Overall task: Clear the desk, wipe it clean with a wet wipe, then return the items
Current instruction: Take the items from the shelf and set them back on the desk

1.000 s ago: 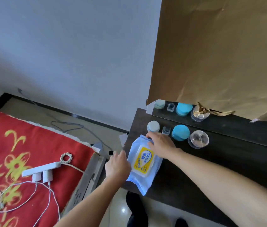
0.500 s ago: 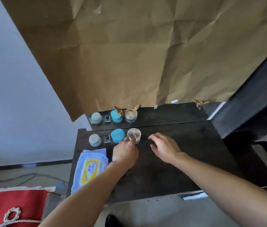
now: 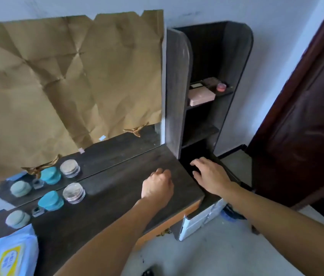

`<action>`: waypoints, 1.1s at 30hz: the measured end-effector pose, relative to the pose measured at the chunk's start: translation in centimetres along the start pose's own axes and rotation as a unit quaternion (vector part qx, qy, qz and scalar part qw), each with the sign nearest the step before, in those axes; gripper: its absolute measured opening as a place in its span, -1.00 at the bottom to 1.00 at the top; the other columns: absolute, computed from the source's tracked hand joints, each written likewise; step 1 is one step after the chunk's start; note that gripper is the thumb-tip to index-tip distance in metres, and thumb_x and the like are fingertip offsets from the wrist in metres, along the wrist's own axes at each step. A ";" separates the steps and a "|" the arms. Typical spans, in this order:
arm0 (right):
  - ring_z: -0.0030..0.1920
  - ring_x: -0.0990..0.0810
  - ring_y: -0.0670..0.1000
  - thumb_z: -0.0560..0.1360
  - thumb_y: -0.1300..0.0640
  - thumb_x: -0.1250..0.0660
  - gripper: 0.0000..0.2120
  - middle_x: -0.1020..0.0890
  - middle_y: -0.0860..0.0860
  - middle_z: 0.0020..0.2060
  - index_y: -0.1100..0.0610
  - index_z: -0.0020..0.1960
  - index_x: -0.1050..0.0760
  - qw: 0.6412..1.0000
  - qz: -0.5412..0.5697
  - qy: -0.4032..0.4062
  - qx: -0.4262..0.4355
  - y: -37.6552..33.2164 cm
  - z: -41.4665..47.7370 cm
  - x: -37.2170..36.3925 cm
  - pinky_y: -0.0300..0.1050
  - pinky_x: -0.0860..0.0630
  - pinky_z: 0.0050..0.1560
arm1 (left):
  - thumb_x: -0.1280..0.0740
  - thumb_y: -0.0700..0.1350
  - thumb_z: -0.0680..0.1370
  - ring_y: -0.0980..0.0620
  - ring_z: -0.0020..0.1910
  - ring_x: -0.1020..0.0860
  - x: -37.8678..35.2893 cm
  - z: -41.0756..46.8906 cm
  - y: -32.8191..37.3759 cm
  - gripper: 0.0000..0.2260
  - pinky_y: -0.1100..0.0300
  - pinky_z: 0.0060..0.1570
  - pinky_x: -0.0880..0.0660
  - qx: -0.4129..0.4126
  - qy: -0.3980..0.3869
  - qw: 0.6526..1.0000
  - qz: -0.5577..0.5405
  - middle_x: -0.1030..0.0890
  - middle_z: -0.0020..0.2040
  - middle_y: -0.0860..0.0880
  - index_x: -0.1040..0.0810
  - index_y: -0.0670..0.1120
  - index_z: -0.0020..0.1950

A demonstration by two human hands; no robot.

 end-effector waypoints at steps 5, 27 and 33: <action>0.03 -0.58 0.06 0.53 0.06 -0.26 -0.72 -0.56 0.02 0.08 0.07 0.23 -0.47 0.999 -0.008 0.021 -0.041 7.1 1.6 2.7 -0.03 -0.54 -0.08 | -0.18 -0.07 0.57 -0.12 0.02 -0.53 -0.4 5.9 6.2 -0.80 0.05 -0.12 -0.47 -0.068 0.019 0.997 -0.015 -0.52 0.05 -0.06 -0.52 -0.08 0.11; 0.09 -0.51 0.12 0.47 0.19 -0.34 -0.71 -0.53 0.08 0.12 0.11 0.18 -0.46 0.984 0.033 0.166 0.048 21.3 22.9 14.4 -0.09 -0.47 -0.04 | -0.01 0.31 0.53 -0.27 0.49 -0.04 1.1 32.2 13.3 -0.41 -0.23 0.42 0.03 -0.020 0.022 0.990 0.139 -0.09 0.52 -0.23 -0.11 -0.01 0.43; 0.20 -0.47 0.15 0.52 0.07 -0.30 -0.67 -0.47 0.09 0.27 0.05 0.27 -0.44 0.991 0.054 0.095 0.072 22.3 26.7 12.1 0.05 -0.50 0.07 | -0.13 0.30 0.51 -0.20 0.30 -0.28 1.8 32.3 13.7 -0.38 -0.16 0.37 -0.13 -0.007 0.061 0.976 0.209 -0.29 0.36 -0.17 -0.08 0.07 0.48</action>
Point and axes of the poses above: each hand's wrist, its own z-axis towards the middle knuckle, its own x-axis out of the back of the hand, y = z × x, the point moved 8 cm from there along z, towards the middle knuckle
